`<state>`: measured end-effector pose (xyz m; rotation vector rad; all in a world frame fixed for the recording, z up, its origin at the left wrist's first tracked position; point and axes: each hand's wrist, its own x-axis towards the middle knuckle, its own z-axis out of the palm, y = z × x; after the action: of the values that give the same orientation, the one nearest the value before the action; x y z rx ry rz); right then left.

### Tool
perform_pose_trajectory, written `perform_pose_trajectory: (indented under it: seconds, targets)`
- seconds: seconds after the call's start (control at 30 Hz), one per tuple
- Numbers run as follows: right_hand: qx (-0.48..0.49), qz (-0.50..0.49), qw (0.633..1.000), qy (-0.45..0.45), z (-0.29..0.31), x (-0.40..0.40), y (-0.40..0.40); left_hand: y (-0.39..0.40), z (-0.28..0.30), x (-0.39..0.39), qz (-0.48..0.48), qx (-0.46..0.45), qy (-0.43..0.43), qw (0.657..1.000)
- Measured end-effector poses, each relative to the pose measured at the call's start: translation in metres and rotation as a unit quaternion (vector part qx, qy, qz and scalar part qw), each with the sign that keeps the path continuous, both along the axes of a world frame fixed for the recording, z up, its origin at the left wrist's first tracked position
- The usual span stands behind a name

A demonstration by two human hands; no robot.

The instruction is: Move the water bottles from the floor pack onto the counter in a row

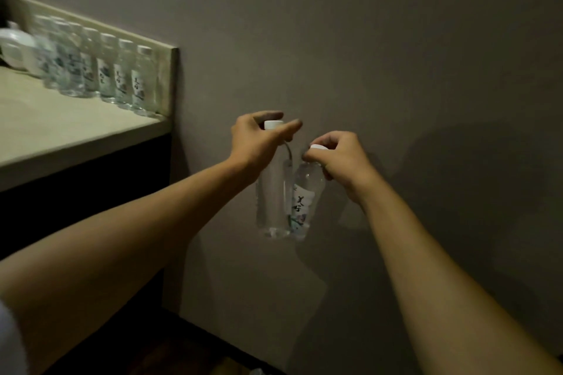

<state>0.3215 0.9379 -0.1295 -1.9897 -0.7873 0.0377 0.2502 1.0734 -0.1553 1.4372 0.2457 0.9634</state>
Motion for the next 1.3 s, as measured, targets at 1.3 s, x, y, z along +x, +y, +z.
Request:
perform_pose_trajectory:
  seconds: [1.3]
  targets:
    - [0.052, 0.150, 0.987, -0.011, 0.024, -0.196, 0.358, 0.329, 0.040, -0.248, 0.029, 0.230, 0.035, 0.972]
